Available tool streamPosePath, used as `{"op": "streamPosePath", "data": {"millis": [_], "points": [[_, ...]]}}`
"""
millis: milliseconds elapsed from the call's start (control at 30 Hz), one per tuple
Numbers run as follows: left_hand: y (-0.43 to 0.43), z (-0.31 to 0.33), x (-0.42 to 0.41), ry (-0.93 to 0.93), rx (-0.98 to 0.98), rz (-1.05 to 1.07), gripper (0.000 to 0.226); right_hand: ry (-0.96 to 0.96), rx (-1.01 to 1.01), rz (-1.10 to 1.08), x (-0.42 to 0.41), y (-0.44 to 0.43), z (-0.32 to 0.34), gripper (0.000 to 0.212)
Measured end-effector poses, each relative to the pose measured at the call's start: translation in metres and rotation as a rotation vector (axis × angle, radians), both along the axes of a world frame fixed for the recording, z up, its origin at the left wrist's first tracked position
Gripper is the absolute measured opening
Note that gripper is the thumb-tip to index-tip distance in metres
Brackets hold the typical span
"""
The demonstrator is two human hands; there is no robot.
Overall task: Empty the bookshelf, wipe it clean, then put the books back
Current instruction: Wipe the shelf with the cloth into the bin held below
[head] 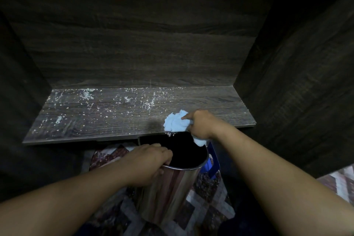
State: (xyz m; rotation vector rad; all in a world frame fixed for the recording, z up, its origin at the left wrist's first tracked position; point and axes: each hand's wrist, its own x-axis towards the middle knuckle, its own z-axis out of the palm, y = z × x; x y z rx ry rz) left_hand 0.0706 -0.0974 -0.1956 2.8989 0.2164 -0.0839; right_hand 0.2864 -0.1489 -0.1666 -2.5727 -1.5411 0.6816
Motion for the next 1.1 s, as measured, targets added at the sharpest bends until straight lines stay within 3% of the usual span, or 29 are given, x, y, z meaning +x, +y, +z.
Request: {"op": "streamPosePath", "data": {"millis": [133,267,400,833,1100], "points": [[0.000,-0.002,0.002,0.002,0.004,-0.002,0.019,0.036,0.064,-0.031,0.012,-0.004,0.013,0.048],[0.001,-0.004,0.002,0.001,-0.005,0.000,0.017,-0.048,0.158,-0.121,0.027,-0.004,0.013,0.048],[0.002,-0.004,0.002,-0.001,-0.014,0.006,0.018,-0.071,0.100,-0.169,0.027,-0.003,-0.007,0.053],[0.001,-0.002,-0.004,0.018,0.008,0.002,0.018,-0.123,0.006,0.114,-0.007,-0.004,-0.015,0.051],[0.002,0.001,-0.009,0.017,0.005,0.024,0.020,-0.017,-0.091,0.172,-0.019,-0.016,0.011,0.049]]}}
